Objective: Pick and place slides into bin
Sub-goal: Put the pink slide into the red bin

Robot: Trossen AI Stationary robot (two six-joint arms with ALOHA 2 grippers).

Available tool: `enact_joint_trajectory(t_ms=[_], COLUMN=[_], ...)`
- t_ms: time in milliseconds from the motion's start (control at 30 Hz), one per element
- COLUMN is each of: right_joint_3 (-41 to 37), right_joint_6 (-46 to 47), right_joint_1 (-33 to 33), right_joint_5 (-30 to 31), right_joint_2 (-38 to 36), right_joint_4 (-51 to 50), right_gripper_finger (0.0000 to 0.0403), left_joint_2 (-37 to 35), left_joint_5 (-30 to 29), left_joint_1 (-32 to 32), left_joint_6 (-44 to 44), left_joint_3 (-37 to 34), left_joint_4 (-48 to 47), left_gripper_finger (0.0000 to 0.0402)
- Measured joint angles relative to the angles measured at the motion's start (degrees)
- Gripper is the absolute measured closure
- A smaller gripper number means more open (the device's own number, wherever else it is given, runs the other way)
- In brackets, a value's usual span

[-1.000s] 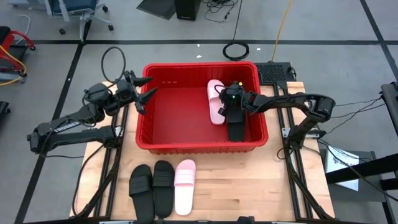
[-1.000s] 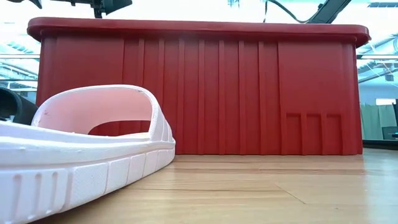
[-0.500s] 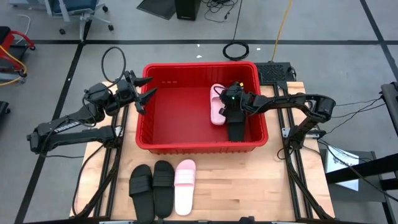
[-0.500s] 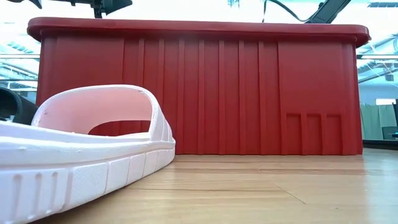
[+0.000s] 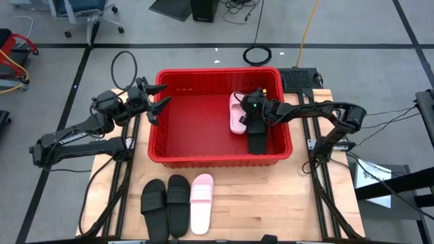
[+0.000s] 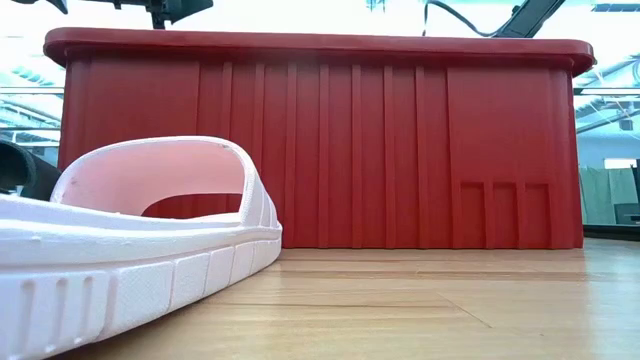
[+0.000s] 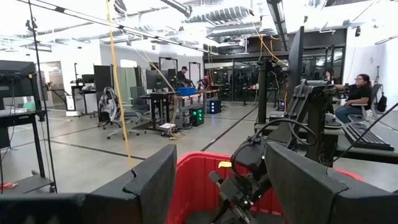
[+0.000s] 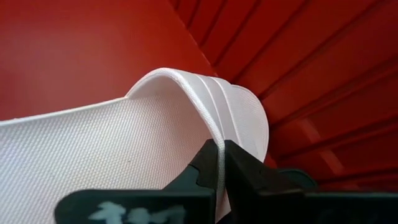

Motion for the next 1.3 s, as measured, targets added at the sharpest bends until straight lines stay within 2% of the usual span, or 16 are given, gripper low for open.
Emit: enact_joint_trajectory(t_ms=[400,567,867,1133,1300], right_joint_3=[0.0,0.0,0.0,0.0,0.0], right_joint_6=[3.3,3.2,3.2,1.0,-1.0], right_joint_1=[-0.2,-0.2,0.0,2.0,4.5], right_joint_5=[-0.3,-6.9,-7.2,-7.3,-7.3], right_joint_2=[0.0,0.0,0.0,0.0,-0.8], right_joint_4=[0.0,0.3,0.3,5.6,10.8], right_gripper_finger=[0.0322,0.0281,0.0213,0.0184,0.0187], left_joint_2=[0.0,0.0,0.0,0.0,0.0], left_joint_5=[0.0,0.1,0.1,0.2,3.9], left_joint_1=[0.0,0.0,0.0,0.0,0.0], left_joint_6=[0.0,-0.1,-0.9,-1.5,-2.7], left_joint_3=[0.0,0.0,0.0,0.0,0.0], left_joint_4=[0.0,-0.1,-0.3,-0.4,-0.4], left_gripper_finger=[0.0151,0.0151,0.0151,0.0151,0.0151])
